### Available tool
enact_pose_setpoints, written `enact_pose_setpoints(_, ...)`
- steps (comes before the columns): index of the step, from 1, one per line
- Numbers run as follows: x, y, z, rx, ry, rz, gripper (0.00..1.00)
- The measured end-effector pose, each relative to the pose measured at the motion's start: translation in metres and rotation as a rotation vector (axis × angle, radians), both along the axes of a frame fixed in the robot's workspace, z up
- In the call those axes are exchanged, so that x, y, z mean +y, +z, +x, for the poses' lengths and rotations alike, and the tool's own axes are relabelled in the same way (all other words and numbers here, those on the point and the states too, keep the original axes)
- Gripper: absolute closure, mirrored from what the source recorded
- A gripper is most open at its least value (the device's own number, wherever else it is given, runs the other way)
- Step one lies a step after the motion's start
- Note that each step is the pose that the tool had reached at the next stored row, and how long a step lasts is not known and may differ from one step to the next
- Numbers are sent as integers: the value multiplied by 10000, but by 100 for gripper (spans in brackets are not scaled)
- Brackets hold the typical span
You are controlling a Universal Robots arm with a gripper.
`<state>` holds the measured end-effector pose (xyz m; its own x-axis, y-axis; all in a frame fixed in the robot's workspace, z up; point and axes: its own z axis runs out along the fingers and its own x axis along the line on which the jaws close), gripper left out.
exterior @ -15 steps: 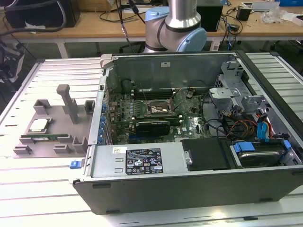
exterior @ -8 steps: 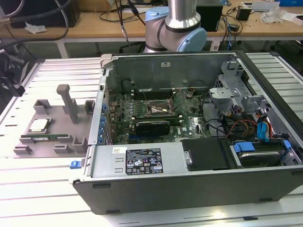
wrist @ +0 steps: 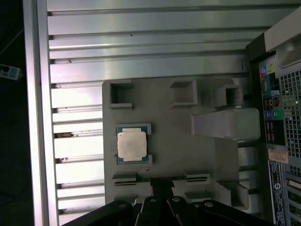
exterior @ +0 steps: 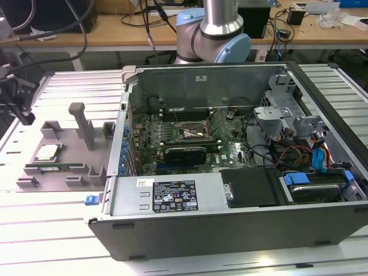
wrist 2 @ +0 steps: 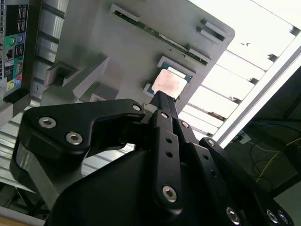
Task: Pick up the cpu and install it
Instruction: 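Reach for the cpu, then pick up the cpu and move it towards the insertion slot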
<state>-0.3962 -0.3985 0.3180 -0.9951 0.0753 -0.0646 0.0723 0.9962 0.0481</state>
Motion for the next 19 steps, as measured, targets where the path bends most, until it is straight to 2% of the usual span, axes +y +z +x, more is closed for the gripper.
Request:
enact_pose_setpoints(4, 1, -86, 0, 1, -1, -1, 89)
enact_pose_setpoints(7, 31, -126, 0, -1, 0, 1, 89)
enact_pose_setpoints(19, 35, -148, 0, 0, 1, 1, 89)
